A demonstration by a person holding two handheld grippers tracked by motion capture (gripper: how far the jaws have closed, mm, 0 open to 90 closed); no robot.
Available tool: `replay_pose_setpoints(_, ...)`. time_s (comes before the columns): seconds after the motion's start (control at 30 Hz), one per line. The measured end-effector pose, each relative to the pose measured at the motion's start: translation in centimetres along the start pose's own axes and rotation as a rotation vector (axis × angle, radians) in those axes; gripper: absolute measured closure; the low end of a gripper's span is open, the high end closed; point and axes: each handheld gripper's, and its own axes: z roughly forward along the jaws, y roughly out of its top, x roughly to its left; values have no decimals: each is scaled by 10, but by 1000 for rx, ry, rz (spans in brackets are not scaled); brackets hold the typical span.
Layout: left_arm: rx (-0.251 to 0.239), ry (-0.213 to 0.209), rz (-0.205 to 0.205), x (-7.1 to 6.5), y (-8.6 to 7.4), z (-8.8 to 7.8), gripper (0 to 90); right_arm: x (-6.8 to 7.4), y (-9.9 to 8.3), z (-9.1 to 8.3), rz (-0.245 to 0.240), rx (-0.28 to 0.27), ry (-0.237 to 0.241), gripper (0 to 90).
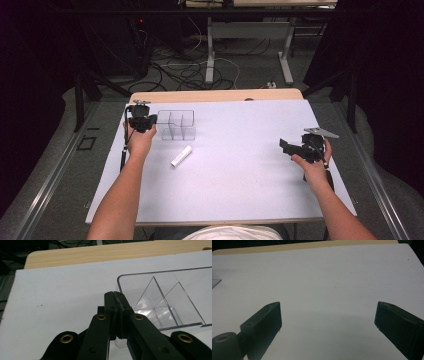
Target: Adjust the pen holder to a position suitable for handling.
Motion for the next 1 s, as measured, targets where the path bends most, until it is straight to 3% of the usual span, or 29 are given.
replay_pose_setpoints(0.2,15,-28,12,-26,2,2,900,0,0,1,-10,1,2,67)
replay_pose_setpoints(0.5,23,-115,20,-67,0,3,900,0,0,1,0,1,2,67)
replay_pose_setpoints(0.6,20,-133,41,-80,0,4,900,0,0,0,2,3,6,67)
replay_pose_setpoints(0.83,14,-129,68,-100,1,18,900,1,0,1,-10,3,9,70)
replay_pose_setpoints(1.0,2,-128,54,-108,4,23,900,1,-1,1,-4,3,11,71)
